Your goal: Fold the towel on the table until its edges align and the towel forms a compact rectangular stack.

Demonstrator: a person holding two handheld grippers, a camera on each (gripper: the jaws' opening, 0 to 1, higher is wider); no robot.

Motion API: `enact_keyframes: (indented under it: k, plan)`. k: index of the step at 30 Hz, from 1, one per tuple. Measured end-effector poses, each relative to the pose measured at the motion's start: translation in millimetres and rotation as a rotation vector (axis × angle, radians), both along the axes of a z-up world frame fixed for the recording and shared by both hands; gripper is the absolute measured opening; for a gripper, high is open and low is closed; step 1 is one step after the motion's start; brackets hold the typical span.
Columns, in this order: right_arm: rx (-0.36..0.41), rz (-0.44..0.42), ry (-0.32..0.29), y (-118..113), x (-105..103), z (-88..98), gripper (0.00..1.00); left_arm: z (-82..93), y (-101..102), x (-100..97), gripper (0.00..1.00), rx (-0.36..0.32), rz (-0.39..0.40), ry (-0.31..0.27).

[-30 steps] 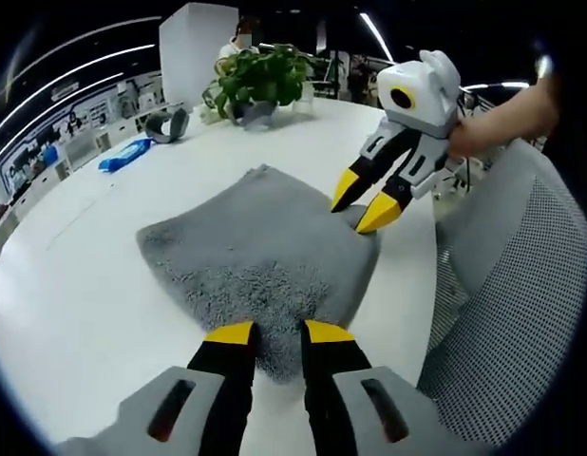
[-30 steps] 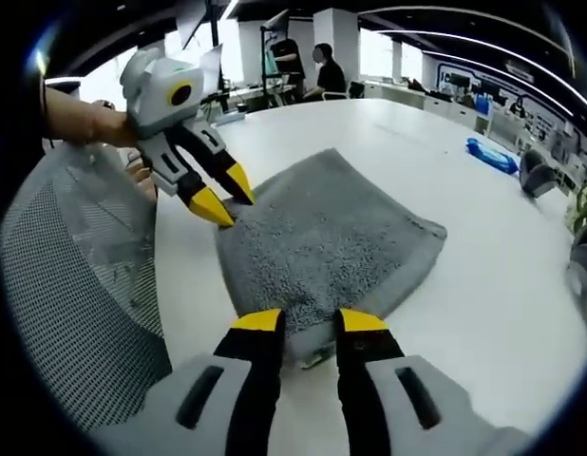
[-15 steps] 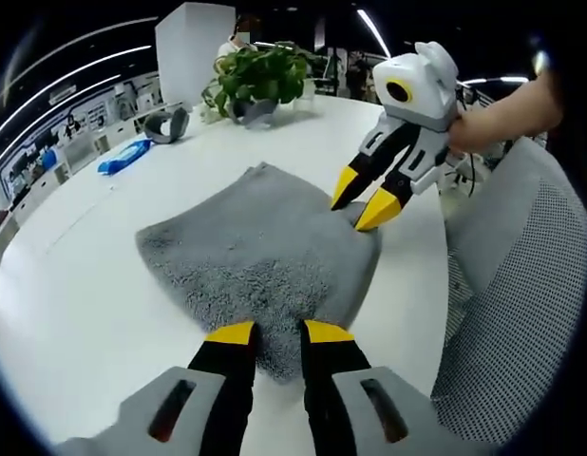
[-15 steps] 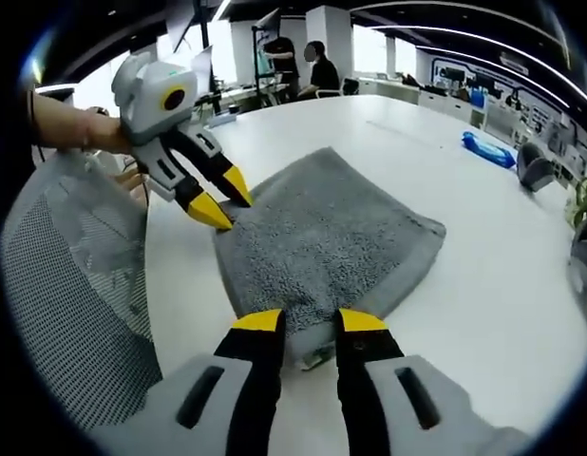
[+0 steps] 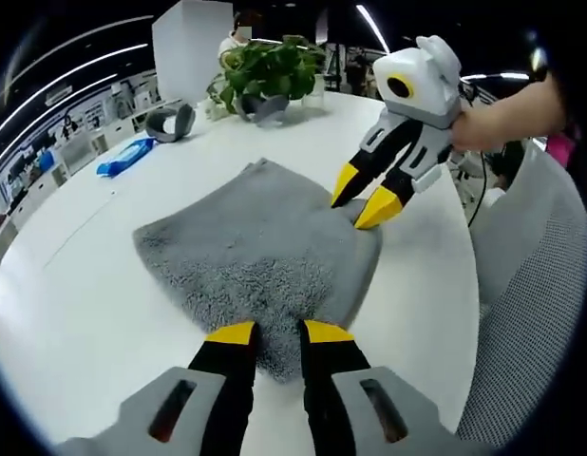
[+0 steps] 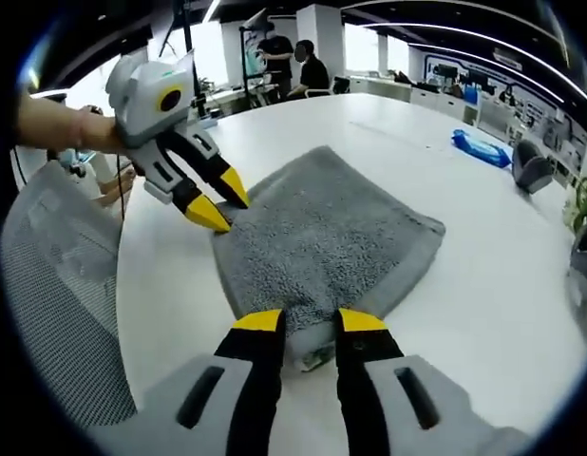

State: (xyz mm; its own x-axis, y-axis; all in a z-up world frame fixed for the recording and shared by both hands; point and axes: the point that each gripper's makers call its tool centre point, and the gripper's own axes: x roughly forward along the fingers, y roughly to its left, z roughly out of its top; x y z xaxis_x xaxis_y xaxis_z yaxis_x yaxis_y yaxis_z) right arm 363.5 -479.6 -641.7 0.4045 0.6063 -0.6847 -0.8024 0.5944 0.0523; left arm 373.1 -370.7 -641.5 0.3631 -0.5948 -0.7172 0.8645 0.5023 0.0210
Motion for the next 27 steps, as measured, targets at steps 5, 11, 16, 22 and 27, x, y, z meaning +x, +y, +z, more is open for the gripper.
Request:
enact_keyframes:
  k: [5, 11, 16, 22, 27]
  plan:
    - [0.000, -0.008, -0.008, -1.5, 18.4, -0.4, 0.19, -1.0, -1.7, 11.9, 0.18, 0.012, 0.000, -0.019]
    - [0.005, -0.018, -0.018, -1.4, 28.3, -0.6, 0.19, -1.0, -1.0, 22.2, 0.18, 0.006, 0.010, -0.036]
    - [0.004, -0.012, -0.018, -1.3, 28.3, -0.5, 0.19, -0.1, -0.6, 21.9, 0.18, -0.010, 0.020, -0.049]
    - [0.019, -0.032, -0.029, -2.7, 25.9, 4.3, 0.20, 5.9, 0.4, 22.8, 0.19, -0.089, 0.129, 0.010]
    - [0.107, -0.083, -0.058, -8.3, 17.5, 26.9, 0.33, 31.7, 5.4, 19.4, 0.32, -0.199, 0.159, -0.036]
